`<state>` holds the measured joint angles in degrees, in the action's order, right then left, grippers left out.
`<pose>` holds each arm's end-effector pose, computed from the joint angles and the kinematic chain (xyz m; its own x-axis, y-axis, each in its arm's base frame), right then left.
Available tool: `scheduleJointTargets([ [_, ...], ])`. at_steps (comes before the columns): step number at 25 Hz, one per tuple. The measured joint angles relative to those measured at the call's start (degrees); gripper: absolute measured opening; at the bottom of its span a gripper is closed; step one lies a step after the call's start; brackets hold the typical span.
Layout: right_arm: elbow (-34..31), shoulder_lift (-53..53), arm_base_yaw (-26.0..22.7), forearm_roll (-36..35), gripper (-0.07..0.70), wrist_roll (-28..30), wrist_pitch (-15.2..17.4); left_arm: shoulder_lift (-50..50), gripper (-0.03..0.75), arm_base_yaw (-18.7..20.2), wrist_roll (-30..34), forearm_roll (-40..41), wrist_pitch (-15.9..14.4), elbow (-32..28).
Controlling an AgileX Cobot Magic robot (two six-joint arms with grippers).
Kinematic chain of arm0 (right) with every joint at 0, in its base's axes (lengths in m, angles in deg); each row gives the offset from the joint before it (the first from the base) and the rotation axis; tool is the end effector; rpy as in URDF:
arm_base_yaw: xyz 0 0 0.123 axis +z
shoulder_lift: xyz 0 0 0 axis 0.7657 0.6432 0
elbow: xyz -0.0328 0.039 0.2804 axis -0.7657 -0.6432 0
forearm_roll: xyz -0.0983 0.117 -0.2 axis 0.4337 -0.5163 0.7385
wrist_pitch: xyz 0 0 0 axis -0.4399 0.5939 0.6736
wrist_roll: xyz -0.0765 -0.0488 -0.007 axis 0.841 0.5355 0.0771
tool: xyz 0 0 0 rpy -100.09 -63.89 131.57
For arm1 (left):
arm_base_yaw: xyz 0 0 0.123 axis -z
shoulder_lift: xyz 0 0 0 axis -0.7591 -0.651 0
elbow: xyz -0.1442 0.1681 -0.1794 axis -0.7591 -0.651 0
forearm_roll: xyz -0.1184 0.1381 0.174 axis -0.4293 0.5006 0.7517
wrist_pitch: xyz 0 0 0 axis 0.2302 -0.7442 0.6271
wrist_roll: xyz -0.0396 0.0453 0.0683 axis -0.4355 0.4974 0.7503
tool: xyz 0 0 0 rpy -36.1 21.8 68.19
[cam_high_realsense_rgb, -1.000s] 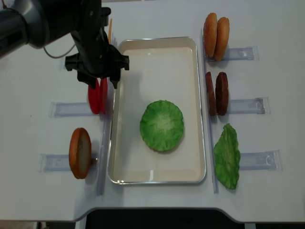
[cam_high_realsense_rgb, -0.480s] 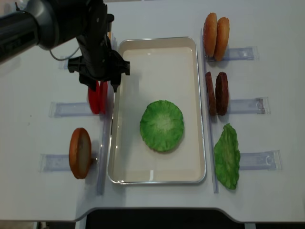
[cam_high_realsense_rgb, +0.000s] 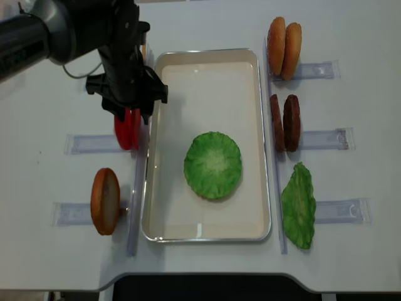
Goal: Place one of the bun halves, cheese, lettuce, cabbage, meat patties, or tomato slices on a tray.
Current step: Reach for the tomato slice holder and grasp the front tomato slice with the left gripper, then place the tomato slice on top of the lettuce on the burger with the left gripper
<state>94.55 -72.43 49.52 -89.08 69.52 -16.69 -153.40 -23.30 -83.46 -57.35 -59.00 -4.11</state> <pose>-0.0103 0.0024 0.2734 -0.5054 -0.0057 -0.8629 -0.0198 0.9998 0.0049 0.3334 -0.1414 0.2030 -0.9822 0.0546 -0.1800 0.0263 0.9874 0.1560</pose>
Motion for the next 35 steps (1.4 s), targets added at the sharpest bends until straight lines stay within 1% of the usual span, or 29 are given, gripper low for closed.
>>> scheduleJointTargets([
  [3, 0.0, 0.0, 0.0, 0.0, 0.539, 0.0, 0.0, 0.0, 0.376, 0.0, 0.25, 0.02, -0.23, 0.0],
  [7, 0.0, 0.0, 0.0, 0.0, 0.539, 0.0, 0.0, 0.0, 0.288, 0.0, 1.25, 0.07, -0.39, 0.0],
  [9, 0.0, 0.0, 0.0, 0.0, 0.539, 0.0, 0.0, 0.0, 0.238, 0.0, 1.65, 0.09, -0.39, 0.0],
  [14, 0.0, 0.0, 0.0, 0.0, 0.539, 0.0, 0.0, 0.0, 0.07, 0.0, 2.74, 0.25, -0.82, 0.0],
  [15, 0.0, 0.0, 0.0, 0.0, 0.539, 0.0, 0.0, 0.0, 0.061, 0.0, 2.97, 0.25, -1.0, 0.0],
  [22, 0.0, 0.0, 0.0, 0.0, 0.539, 0.0, 0.0, 0.0, 0.06, 0.0, 4.32, 0.46, -3.28, 0.04],
  [25, 0.0, 0.0, 0.0, 0.0, 0.539, 0.0, 0.0, 0.0, 0.06, 0.0, 4.95, 0.35, -6.25, 1.26],
  [28, 0.0, 0.0, 0.0, 0.0, 0.539, 0.0, 0.0, 0.0, 0.06, 0.0, 5.7, -0.02, -9.26, 3.61],
  [29, 0.0, 0.0, 0.0, 0.0, 0.539, 0.0, 0.0, 0.0, 0.06, 0.0, 5.93, -0.11, -9.83, 4.63],
  [32, 0.0, 0.0, 0.0, 0.0, 0.539, 0.0, 0.0, 0.0, 0.06, 0.0, 7.1, -1.14, -10.25, 7.24],
  [35, 0.0, 0.0, 0.0, 0.0, 0.539, 0.0, 0.0, 0.1, 0.06, -0.03, 7.84, -4.45, -10.62, 8.62],
])
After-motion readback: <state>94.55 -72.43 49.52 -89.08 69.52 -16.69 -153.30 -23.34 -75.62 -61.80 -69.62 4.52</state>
